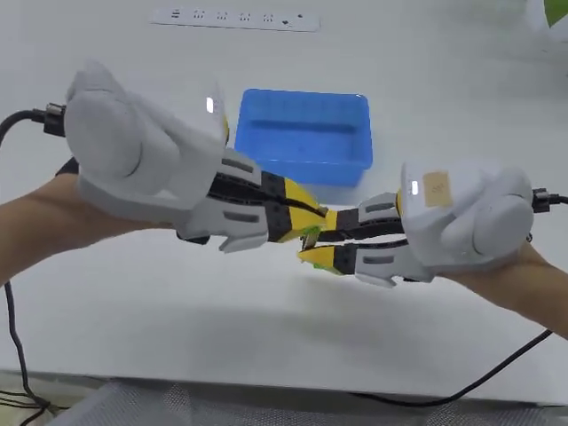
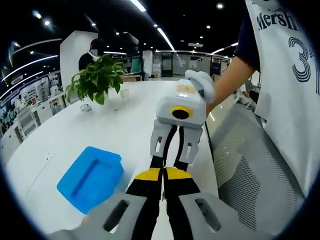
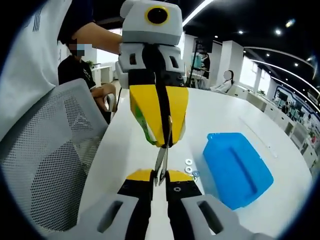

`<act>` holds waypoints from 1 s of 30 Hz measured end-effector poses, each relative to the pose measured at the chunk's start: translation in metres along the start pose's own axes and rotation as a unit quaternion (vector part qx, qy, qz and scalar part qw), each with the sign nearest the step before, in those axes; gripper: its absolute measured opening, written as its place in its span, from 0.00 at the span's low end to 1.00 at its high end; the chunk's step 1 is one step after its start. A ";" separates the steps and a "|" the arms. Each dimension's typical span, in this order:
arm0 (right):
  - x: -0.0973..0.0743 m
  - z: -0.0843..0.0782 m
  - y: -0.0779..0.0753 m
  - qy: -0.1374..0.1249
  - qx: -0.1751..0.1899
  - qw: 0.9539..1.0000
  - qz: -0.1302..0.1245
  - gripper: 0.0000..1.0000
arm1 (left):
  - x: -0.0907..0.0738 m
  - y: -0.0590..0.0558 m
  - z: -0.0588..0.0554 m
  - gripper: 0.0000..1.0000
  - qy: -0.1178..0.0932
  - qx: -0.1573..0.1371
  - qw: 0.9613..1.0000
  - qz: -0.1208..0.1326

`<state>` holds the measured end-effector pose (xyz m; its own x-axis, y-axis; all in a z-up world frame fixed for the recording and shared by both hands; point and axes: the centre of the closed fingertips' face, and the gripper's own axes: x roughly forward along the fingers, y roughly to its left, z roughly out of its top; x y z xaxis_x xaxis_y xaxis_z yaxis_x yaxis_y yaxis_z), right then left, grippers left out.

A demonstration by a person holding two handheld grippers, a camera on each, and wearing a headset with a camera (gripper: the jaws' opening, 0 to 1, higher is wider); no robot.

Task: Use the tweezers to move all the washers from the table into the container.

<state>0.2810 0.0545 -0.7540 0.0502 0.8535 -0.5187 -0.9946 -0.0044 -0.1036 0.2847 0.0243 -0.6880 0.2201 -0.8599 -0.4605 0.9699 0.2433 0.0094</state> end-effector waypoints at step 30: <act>-0.016 -0.025 -0.028 0.046 -0.032 0.998 -0.040 0.11 | 0.024 0.014 0.000 0.05 0.008 0.051 0.999 -0.019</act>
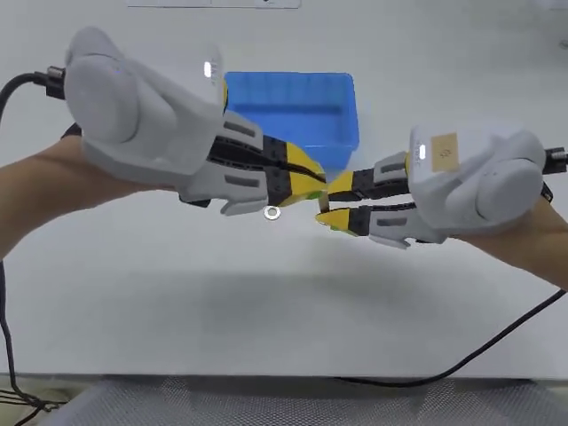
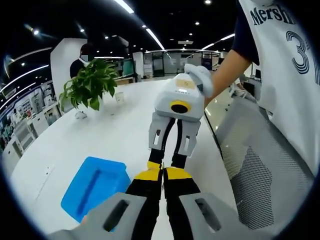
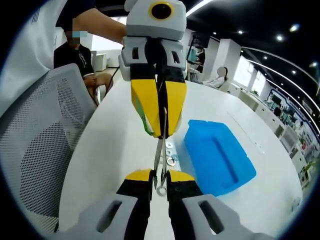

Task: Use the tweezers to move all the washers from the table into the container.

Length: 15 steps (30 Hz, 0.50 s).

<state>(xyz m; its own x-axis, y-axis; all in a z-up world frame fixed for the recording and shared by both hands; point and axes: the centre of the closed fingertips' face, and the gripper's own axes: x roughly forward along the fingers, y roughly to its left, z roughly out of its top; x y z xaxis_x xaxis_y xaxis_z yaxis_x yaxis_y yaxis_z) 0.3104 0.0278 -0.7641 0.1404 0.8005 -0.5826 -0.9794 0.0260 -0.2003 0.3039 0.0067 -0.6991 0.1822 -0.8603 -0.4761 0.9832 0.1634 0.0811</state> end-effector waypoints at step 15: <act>0.008 -0.013 0.000 0.008 0.023 1.000 0.012 0.11 | 0.009 0.004 -0.012 0.05 0.018 -0.013 1.000 -0.012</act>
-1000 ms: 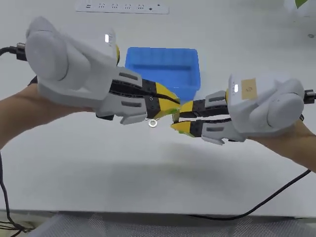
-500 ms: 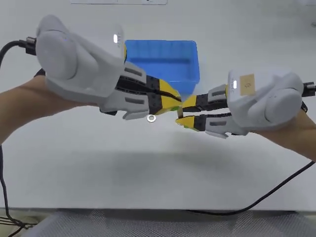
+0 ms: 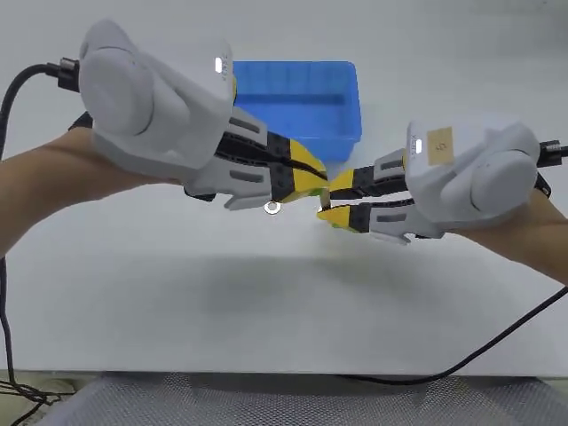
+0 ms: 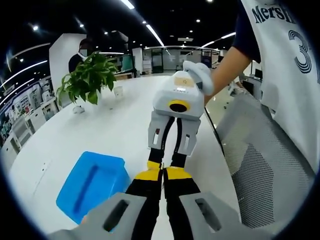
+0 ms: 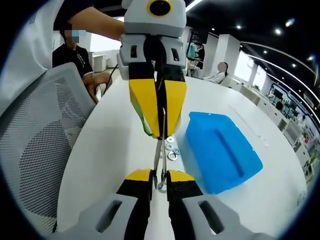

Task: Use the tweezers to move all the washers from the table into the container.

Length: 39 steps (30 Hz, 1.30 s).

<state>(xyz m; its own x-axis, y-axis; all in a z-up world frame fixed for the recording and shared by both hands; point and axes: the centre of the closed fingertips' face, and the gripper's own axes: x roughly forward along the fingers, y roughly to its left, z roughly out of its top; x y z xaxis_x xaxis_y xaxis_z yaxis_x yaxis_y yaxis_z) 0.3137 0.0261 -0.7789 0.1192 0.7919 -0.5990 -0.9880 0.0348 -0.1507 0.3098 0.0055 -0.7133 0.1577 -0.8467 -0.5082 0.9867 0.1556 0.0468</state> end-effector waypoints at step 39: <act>-0.004 0.004 0.002 0.007 -0.011 1.000 0.028 0.09 | -0.003 0.004 -0.001 0.05 0.027 -0.029 0.999 -0.010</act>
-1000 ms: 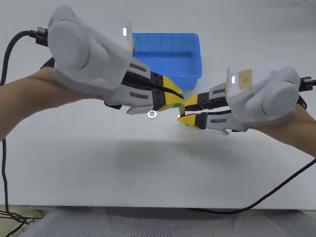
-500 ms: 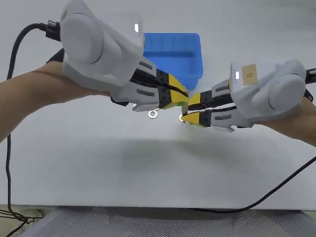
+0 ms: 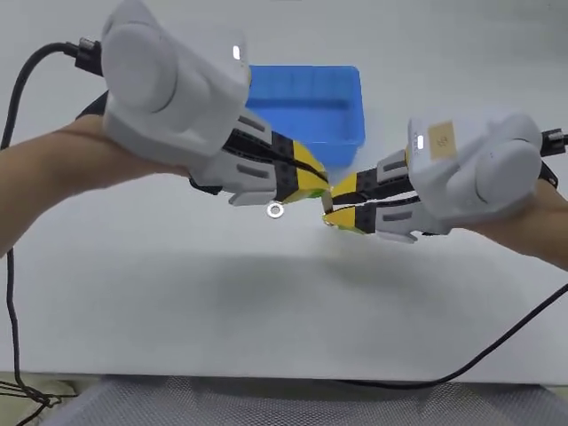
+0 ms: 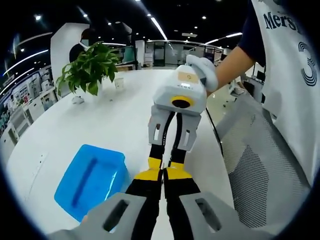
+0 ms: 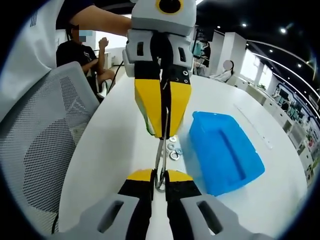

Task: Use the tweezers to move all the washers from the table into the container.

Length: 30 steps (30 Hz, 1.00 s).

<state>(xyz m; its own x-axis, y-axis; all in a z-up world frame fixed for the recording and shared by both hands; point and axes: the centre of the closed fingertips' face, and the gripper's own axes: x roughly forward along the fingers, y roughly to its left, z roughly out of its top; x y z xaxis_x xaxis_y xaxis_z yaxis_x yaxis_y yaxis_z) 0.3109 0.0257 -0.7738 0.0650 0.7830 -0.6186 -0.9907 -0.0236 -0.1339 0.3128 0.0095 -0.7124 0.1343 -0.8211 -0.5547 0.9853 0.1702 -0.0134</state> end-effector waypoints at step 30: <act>-0.006 0.091 -0.094 -0.076 -0.014 0.996 -0.042 0.09 | -0.075 0.078 0.056 0.05 -0.054 0.032 0.997 0.050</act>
<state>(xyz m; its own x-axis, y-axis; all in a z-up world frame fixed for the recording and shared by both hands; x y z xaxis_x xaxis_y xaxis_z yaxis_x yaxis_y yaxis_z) 0.3928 0.0794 -0.6873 0.1268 0.8681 -0.4798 -0.9788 0.0310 -0.2026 0.3853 0.0543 -0.6255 0.2392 -0.8563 -0.4577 0.9707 0.2218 0.0924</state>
